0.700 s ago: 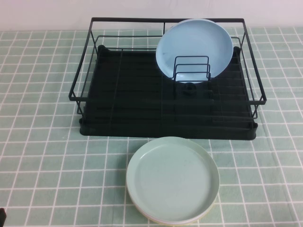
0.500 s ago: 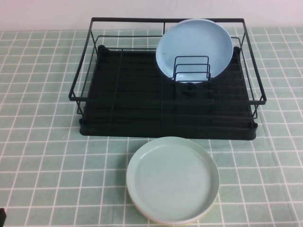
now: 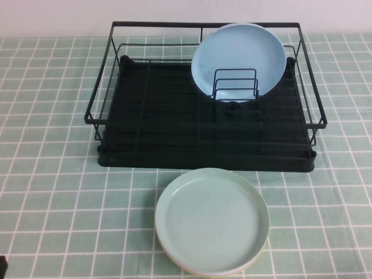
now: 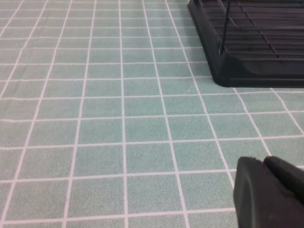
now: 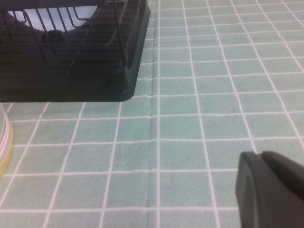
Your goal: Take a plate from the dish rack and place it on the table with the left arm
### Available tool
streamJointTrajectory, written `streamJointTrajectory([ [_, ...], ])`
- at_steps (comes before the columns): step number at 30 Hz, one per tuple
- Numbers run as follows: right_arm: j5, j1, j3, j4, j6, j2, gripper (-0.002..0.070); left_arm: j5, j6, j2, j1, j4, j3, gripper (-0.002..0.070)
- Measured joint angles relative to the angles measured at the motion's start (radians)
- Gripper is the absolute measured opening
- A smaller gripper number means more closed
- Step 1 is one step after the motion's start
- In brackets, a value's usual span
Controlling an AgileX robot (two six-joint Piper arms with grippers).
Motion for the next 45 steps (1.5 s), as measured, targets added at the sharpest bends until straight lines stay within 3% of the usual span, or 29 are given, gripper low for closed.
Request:
streamJointTrajectory([
  [31, 0.0, 0.0, 0.0, 0.0, 0.0, 0.0, -0.0018, 0.0, -0.005, 0.0, 0.0, 0.002, 0.0, -0.0004],
  [33, 0.0, 0.0, 0.0, 0.0, 0.0, 0.0, -0.0018, -0.01, -0.036, 0.0, 0.0, -0.044, 0.0, -0.0004],
  [40, 0.0, 0.0, 0.0, 0.0, 0.0, 0.0, -0.0018, -0.176, -0.222, 0.0, 0.0, -0.4, 0.0, -0.0004],
  [45, 0.0, 0.0, 0.0, 0.0, 0.0, 0.0, -0.0018, -0.248, -0.243, 0.0, 0.0, -0.476, 0.0, -0.0004],
])
